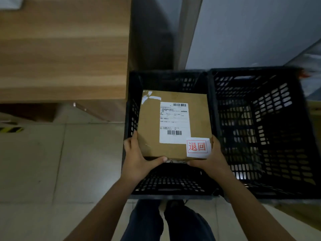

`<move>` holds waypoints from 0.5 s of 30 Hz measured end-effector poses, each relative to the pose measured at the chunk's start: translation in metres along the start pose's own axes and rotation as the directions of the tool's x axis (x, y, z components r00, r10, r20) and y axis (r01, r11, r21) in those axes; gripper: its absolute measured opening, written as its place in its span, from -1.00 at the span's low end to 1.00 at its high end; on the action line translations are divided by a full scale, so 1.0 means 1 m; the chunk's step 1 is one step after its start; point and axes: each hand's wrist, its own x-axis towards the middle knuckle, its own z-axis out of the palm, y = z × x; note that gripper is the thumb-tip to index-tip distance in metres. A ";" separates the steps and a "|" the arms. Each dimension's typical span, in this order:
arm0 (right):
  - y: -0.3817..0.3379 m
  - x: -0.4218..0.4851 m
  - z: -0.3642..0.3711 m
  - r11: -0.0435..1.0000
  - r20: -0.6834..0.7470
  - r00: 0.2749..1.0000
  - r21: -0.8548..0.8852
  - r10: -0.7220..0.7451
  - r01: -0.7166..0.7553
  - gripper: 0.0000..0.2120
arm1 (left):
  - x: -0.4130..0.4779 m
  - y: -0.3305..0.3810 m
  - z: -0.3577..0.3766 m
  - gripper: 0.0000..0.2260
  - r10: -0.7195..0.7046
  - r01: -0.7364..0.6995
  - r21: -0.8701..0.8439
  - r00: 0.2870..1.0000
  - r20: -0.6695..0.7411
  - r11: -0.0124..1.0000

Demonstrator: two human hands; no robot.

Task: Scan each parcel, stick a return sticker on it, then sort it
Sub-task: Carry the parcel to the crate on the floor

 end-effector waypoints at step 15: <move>0.067 0.133 0.043 0.997 -0.029 0.999 -0.068 0.031 -0.033 0.18 | 0.108 -0.089 0.075 0.12 -0.067 0.068 0.068 0.998 -0.015 0.995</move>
